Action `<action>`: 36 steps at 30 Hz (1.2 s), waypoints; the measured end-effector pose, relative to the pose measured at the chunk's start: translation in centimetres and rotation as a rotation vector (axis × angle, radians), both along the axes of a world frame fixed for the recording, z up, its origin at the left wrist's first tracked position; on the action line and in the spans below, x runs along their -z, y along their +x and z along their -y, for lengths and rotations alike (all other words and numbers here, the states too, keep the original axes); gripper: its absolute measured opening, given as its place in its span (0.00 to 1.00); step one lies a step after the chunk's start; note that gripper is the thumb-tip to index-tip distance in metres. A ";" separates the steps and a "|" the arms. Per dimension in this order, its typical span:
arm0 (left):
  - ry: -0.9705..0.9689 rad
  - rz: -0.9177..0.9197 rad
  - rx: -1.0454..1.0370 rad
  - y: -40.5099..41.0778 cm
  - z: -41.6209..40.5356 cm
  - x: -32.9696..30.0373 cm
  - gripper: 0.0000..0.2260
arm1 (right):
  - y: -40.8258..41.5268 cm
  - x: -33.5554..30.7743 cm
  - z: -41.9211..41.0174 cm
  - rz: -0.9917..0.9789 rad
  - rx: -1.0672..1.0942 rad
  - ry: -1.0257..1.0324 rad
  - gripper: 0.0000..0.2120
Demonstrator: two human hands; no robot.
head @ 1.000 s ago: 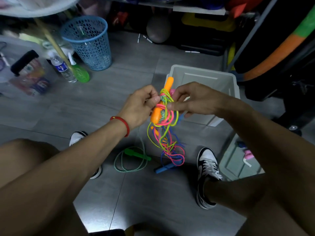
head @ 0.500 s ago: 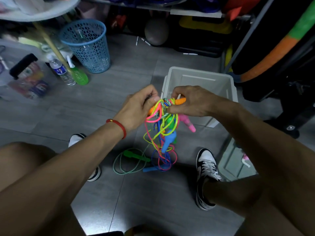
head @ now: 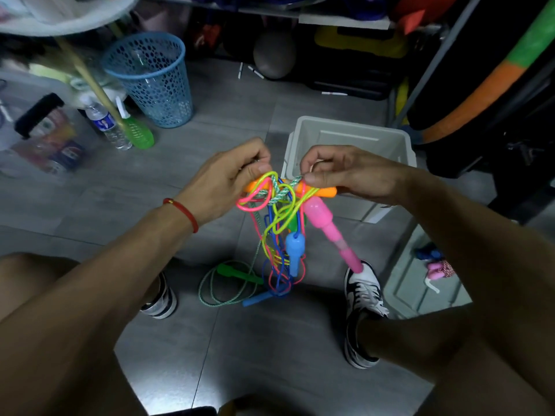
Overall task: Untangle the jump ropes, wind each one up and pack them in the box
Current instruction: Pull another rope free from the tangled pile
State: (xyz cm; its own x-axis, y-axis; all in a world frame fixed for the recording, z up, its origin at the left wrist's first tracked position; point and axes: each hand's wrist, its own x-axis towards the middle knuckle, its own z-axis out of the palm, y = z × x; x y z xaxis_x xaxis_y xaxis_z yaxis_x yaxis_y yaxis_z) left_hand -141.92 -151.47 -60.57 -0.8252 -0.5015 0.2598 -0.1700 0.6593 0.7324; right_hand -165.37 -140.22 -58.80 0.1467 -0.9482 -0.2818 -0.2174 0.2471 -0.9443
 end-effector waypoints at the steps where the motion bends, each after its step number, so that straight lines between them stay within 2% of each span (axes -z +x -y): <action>1: 0.033 -0.011 0.006 0.2 0.1 0.0 0.11 | -0.2 -0.1 0.0 0.051 -0.001 0.015 0.12; 3: 0.055 -0.026 -0.006 0.3 0.3 -0.1 0.13 | -0.3 -0.1 0.0 0.107 -0.031 0.021 0.11; 7: 0.108 -0.073 -0.049 0.7 0.3 -0.6 0.14 | 0.7 0.4 -0.2 0.158 -0.147 -0.044 0.17; 9: 0.145 -0.072 -0.039 0.9 0.2 -0.8 0.15 | 1.3 0.4 -0.2 0.187 -0.123 -0.050 0.16; 12: 0.197 -0.054 0.021 1.0 -0.1 -0.9 0.14 | 1.6 0.4 -0.1 0.118 -0.065 -0.094 0.17; 17: 0.080 0.069 0.027 1.2 -0.3 -0.6 0.14 | 2.6 1.0 -0.2 0.119 0.014 -0.140 0.13; 20: 0.044 0.086 -0.017 1.5 0.2 -0.6 0.14 | 2.7 1.4 0.1 0.142 0.132 -0.157 0.11; 22: 0.014 0.089 -0.033 1.8 0.6 -0.7 0.14 | 2.5 1.2 0.2 0.137 0.121 -0.123 0.08; 25: -0.029 0.090 -0.124 2.3 1.5 -0.7 0.13 | 1.7 0.8 0.1 0.061 0.090 -0.124 0.10; 29: -0.131 0.118 -0.283 2.4 2.2 -0.2 0.12 | 1.2 1.2 0.7 -0.229 0.175 -0.287 0.07; 31: -0.143 0.103 -0.367 2.0 2.0 0.2 0.11 | 1.5 1.2 0.8 -0.255 0.166 -0.291 0.08; 36: -0.264 0.046 -0.308 2.0 1.4 0.1 0.12 | 0.1 0.3 0.7 -0.383 0.111 -0.232 0.08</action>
